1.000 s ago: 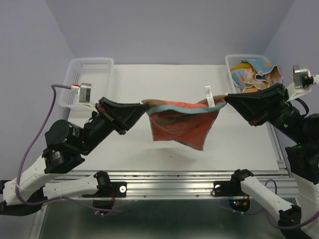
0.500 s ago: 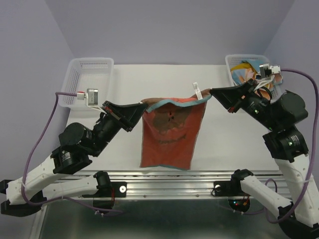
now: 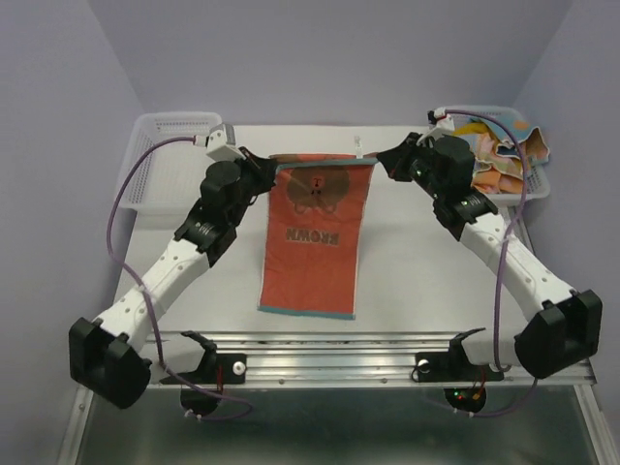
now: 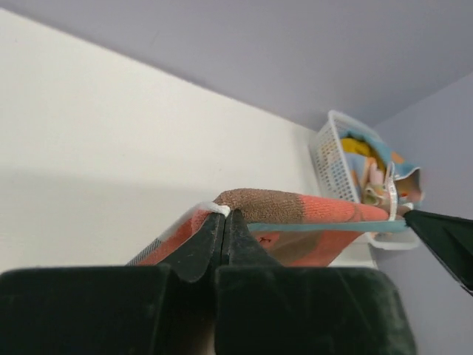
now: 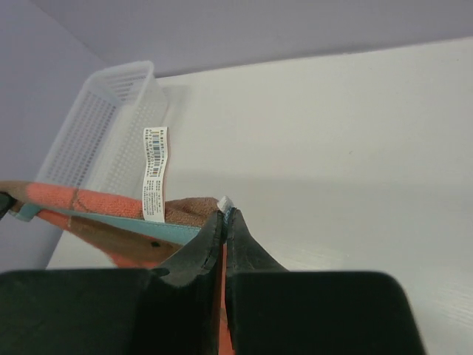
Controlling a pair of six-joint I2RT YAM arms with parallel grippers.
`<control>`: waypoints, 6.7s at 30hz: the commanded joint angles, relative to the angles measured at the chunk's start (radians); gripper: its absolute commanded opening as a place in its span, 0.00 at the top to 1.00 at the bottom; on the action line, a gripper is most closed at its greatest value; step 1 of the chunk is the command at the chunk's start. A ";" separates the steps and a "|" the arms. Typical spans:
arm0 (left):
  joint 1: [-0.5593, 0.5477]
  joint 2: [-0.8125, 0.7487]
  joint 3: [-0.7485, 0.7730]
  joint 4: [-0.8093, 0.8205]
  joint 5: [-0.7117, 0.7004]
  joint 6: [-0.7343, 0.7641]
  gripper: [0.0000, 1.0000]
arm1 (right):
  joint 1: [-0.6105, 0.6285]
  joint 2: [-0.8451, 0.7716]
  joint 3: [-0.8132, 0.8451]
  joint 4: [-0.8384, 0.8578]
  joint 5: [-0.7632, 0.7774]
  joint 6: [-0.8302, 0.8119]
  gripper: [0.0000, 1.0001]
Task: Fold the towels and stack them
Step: Flatten out the crumpled towel, then fold the towel
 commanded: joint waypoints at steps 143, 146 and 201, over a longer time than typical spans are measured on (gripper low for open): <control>0.278 0.849 0.301 -0.305 0.416 0.159 0.51 | 0.099 0.577 -0.037 -0.038 0.098 0.123 0.57; 0.278 0.837 0.308 -0.308 0.397 0.165 0.49 | 0.096 0.594 -0.017 -0.032 0.084 0.120 0.57; 0.252 0.437 -0.216 0.022 0.529 0.052 1.00 | 0.100 0.181 -0.443 0.204 -0.343 0.052 0.98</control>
